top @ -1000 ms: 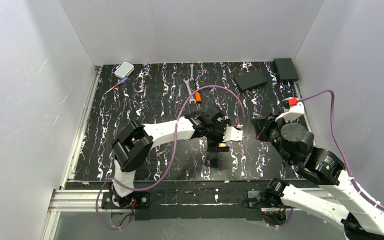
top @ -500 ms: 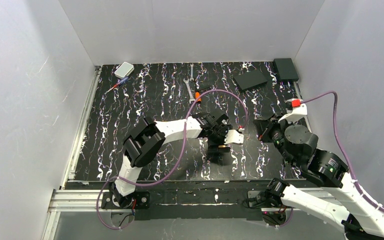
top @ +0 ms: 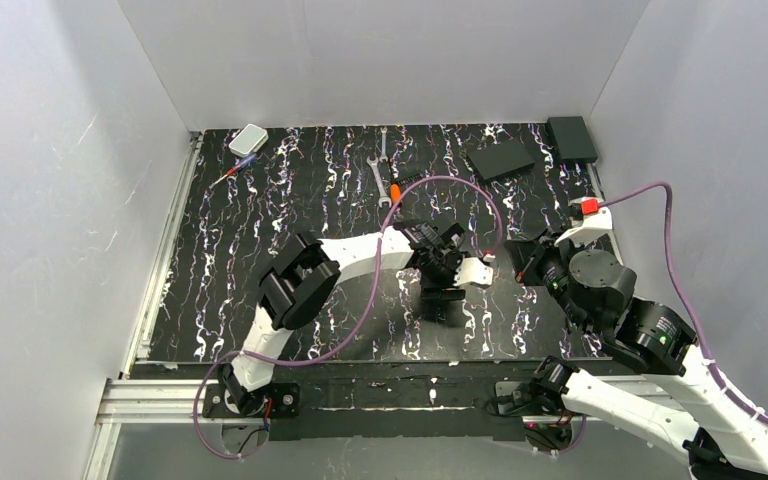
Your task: Unlock with the key
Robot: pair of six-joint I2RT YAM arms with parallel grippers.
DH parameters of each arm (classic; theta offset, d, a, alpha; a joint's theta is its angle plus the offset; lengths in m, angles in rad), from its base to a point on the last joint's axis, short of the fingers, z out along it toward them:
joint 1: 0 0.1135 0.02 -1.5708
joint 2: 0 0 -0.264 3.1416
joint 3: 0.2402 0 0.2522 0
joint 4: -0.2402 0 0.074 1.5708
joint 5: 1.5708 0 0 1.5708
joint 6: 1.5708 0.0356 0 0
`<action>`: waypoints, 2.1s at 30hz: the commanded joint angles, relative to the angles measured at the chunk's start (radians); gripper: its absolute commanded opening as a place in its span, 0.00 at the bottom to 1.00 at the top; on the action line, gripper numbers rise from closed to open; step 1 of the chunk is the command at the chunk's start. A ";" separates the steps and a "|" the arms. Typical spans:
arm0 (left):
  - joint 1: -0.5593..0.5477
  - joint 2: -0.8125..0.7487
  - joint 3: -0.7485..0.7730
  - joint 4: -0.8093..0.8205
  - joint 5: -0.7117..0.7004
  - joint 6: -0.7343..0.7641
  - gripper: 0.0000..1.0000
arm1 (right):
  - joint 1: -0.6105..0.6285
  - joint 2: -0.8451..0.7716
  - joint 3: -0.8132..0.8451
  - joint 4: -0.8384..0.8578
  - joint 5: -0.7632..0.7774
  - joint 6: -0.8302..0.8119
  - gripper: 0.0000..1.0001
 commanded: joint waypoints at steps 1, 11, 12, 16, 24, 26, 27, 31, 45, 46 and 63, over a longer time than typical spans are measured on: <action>0.005 0.050 0.005 -0.107 -0.013 0.048 0.56 | 0.001 -0.009 0.034 0.026 0.006 -0.005 0.01; 0.006 0.072 0.011 -0.167 -0.002 0.040 0.00 | 0.000 0.002 0.034 0.029 0.001 -0.003 0.01; 0.006 0.058 -0.002 -0.162 0.005 0.041 0.00 | 0.001 0.004 0.034 0.029 0.001 -0.004 0.01; 0.008 -0.081 -0.124 -0.042 0.027 0.014 0.00 | 0.000 0.008 0.048 0.028 0.004 -0.011 0.01; 0.016 -0.397 -0.364 0.126 0.037 -0.058 0.00 | 0.000 0.025 0.082 0.025 -0.019 -0.039 0.01; 0.019 -0.464 -0.409 0.132 0.069 -0.067 0.00 | 0.000 0.033 0.084 0.029 -0.026 -0.040 0.01; 0.022 -0.499 -0.432 0.136 0.090 -0.070 0.00 | 0.000 0.037 0.084 0.032 -0.028 -0.039 0.01; 0.037 -0.690 -0.602 0.376 0.081 -0.212 0.00 | 0.000 0.054 0.075 0.058 -0.049 -0.038 0.01; 0.058 -1.129 -0.914 0.600 0.162 -0.156 0.00 | 0.000 0.102 0.031 0.140 -0.321 -0.086 0.01; 0.057 -1.149 -0.922 0.603 0.157 -0.163 0.00 | 0.000 0.103 0.030 0.142 -0.355 -0.093 0.01; 0.058 -1.473 -1.163 0.852 0.185 -0.019 0.00 | -0.001 0.264 0.130 0.056 -0.725 -0.054 0.01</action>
